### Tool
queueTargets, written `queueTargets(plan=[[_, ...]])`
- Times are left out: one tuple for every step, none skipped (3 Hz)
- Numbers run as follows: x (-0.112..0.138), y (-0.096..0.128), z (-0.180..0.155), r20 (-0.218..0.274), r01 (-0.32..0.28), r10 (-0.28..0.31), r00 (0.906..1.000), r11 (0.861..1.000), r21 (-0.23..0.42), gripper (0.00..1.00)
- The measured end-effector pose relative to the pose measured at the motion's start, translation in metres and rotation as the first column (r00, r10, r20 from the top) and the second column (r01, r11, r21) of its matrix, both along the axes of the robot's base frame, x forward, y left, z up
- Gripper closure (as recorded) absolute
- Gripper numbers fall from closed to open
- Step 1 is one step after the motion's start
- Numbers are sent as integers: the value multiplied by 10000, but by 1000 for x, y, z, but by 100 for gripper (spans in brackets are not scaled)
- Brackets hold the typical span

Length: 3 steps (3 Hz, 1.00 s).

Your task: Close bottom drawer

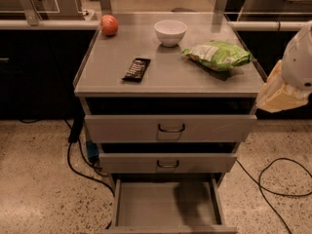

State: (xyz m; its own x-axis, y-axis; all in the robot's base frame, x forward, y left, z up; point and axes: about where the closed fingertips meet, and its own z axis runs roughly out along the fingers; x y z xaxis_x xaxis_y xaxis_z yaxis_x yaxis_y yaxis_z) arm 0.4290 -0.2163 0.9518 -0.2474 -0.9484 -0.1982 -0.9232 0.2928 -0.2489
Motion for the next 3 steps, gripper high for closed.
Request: queueTargets(plan=[[-13,0,-39,-92,151,-153,9998,9997,-203,100],[-31,2,-115,-691,241,-267,9973,9990,-378,100],[-43,4,-170,-1123,84,-132,9936,9990,-428,100]])
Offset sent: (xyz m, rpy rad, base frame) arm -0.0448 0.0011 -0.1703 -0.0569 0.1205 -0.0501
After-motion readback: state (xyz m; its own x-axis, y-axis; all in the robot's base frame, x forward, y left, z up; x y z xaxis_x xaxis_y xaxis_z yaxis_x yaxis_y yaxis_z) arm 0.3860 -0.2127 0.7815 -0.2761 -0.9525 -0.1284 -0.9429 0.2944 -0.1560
